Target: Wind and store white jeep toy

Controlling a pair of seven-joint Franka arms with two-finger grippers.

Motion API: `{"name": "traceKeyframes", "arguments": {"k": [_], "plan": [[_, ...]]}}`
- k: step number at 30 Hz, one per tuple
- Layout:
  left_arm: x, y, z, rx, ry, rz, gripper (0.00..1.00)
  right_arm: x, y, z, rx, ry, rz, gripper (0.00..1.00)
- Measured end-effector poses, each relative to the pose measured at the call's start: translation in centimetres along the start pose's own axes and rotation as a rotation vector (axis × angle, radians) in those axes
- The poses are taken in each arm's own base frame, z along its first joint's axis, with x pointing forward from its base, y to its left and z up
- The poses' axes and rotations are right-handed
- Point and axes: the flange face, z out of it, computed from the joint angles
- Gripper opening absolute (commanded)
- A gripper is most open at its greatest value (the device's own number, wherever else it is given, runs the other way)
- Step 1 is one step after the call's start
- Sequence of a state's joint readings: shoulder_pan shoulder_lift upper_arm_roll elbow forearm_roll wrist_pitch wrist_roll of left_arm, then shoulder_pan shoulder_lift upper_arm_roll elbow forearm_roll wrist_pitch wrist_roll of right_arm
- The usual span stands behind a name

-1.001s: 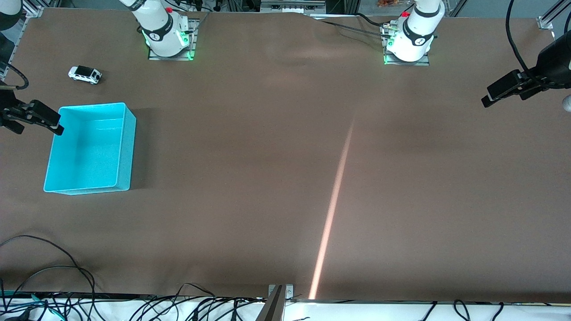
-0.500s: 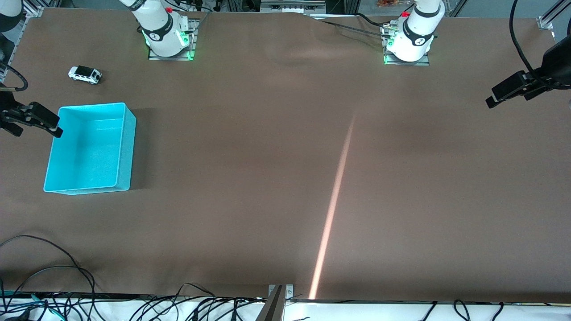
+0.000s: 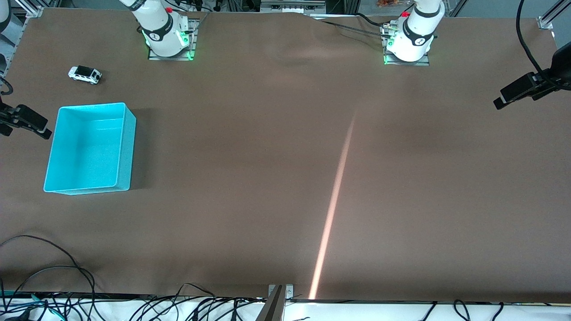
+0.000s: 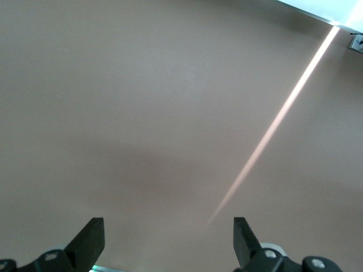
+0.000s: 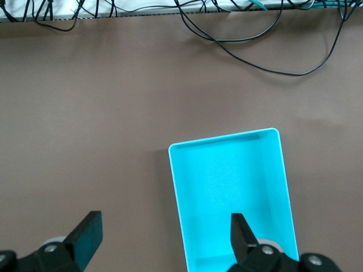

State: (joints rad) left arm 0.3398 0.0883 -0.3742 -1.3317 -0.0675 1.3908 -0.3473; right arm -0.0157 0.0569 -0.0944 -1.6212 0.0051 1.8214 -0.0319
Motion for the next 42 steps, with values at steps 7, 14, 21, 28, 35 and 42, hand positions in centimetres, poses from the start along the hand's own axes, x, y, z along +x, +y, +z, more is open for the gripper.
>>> {"name": "traceKeyframes", "arguments": {"k": [7, 14, 21, 28, 35, 42], "plan": [[-0.2, 0.5, 0.0, 0.000, -0.001, 0.010, 1.00, -0.6, 3.7, -0.1, -0.011, -0.024, 0.063, 1.00], [-0.2, 0.5, 0.0, 0.000, -0.001, 0.009, 1.00, -2.3, 9.1, -0.5, -0.025, -0.072, 0.156, 1.00], [-0.2, 0.5, 0.0, 0.000, -0.001, 0.011, 1.00, -5.2, 18.5, -2.8, -0.051, -0.062, 0.326, 1.00], [-0.3, 0.8, 0.1, 0.000, -0.001, 0.016, 1.00, -12.9, 31.4, -4.9, -0.071, -0.060, 0.572, 1.00], [-0.5, 1.2, 0.1, 0.000, -0.002, 0.024, 1.00, -17.7, 37.2, -4.1, -0.081, -0.090, 0.706, 1.00], [-0.6, 1.5, 0.1, 0.000, -0.002, 0.030, 1.00, -18.3, 38.2, -4.3, -0.091, -0.073, 0.737, 1.00]]}}
